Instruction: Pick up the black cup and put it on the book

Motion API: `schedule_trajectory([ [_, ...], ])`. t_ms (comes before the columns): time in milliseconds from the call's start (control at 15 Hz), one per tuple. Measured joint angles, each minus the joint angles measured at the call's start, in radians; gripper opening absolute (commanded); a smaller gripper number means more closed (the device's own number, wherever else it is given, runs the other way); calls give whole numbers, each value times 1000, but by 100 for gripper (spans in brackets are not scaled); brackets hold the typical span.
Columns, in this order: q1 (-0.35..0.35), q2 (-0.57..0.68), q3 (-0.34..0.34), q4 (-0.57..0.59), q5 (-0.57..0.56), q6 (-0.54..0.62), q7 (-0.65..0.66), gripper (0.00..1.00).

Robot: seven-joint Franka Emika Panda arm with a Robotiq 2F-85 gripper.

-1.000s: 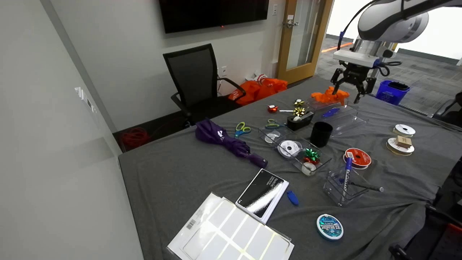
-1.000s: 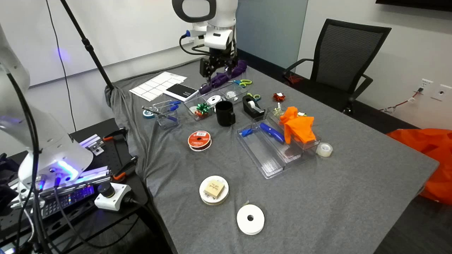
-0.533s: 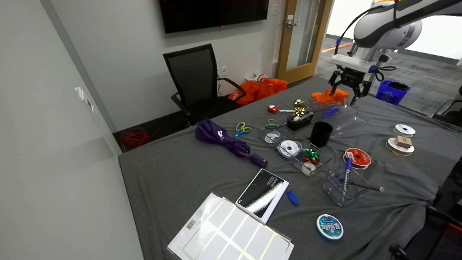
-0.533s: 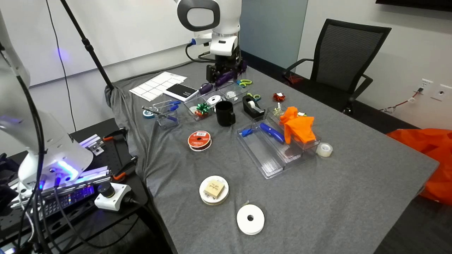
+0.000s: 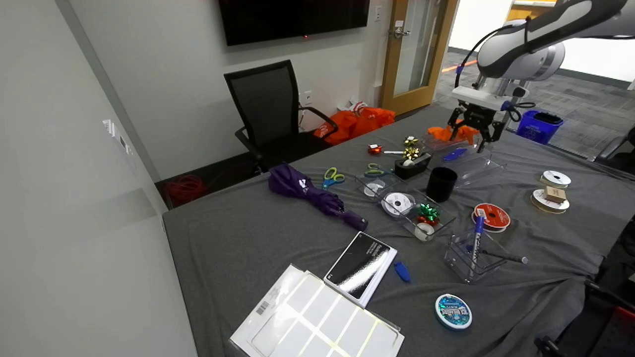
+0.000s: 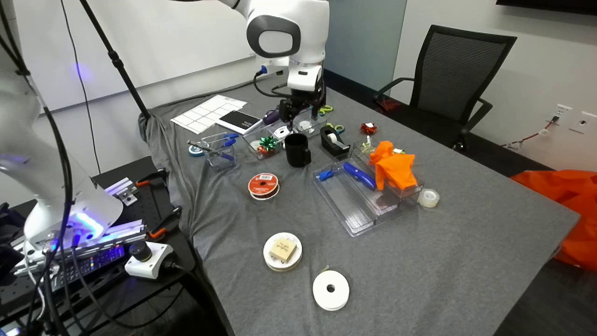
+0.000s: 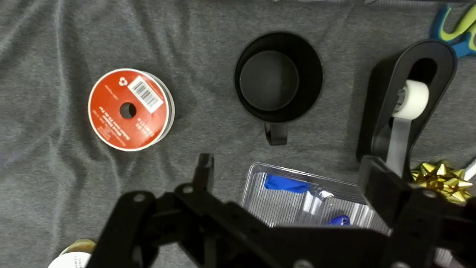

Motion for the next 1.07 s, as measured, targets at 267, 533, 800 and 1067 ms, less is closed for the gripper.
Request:
schedule_trajectory([
  [267,-24,113,0,71,16,5,-55,100],
  [533,-39,202,3,130,20,5,-152,100],
  [800,-68,253,17,170,49,6,-287,100],
  [1067,-75,282,29,180,77,5,-361,100],
])
